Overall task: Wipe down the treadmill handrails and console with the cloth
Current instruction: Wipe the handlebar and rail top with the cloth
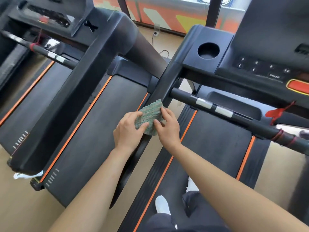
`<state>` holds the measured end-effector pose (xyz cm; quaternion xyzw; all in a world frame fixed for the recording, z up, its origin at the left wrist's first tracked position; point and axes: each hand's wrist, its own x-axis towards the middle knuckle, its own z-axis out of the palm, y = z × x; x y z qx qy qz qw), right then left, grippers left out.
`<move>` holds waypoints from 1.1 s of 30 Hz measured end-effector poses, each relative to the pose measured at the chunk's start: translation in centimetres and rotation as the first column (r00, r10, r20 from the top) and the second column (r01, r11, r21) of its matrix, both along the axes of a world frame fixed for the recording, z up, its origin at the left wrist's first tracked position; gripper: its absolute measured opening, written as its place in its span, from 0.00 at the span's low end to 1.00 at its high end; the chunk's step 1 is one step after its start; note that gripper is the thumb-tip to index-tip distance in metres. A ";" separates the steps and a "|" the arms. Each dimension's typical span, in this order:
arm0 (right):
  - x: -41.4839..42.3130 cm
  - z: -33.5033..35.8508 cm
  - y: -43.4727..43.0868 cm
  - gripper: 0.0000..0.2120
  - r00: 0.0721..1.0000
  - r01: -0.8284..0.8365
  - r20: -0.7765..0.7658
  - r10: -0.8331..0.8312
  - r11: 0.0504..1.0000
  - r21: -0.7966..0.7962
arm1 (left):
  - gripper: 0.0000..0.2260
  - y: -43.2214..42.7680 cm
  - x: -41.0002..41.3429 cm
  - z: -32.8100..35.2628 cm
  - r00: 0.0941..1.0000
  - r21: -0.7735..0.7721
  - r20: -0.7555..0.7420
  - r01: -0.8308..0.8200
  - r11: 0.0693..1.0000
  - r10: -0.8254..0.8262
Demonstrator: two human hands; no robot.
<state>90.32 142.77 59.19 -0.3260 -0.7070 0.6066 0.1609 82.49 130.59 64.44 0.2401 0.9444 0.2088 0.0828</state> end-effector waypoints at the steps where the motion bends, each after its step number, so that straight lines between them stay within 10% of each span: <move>1: -0.5 0.1 1.0 0.27 1.000 0.004 -0.002 -0.004 1.000 0.015 | 0.18 0.8 -0.4 0.0 1.000 0.004 0.017 -0.001 1.000 0.001; 11: -3.6 1.1 7.4 0.23 0.998 -0.005 0.057 -0.006 0.981 0.194 | 0.20 6.3 -4.4 0.6 0.990 -0.006 0.133 -0.048 0.999 0.048; 17: -4.2 2.3 10.7 0.02 0.991 0.053 0.109 -0.083 0.966 0.251 | 0.03 8.4 -5.7 1.5 0.994 0.050 0.106 -0.030 0.998 0.024; 33: -7.2 13.5 25.2 0.15 0.975 0.206 -0.145 -0.168 0.928 0.312 | 0.04 23.3 -14.5 9.6 0.949 0.526 -0.084 0.301 0.796 -0.304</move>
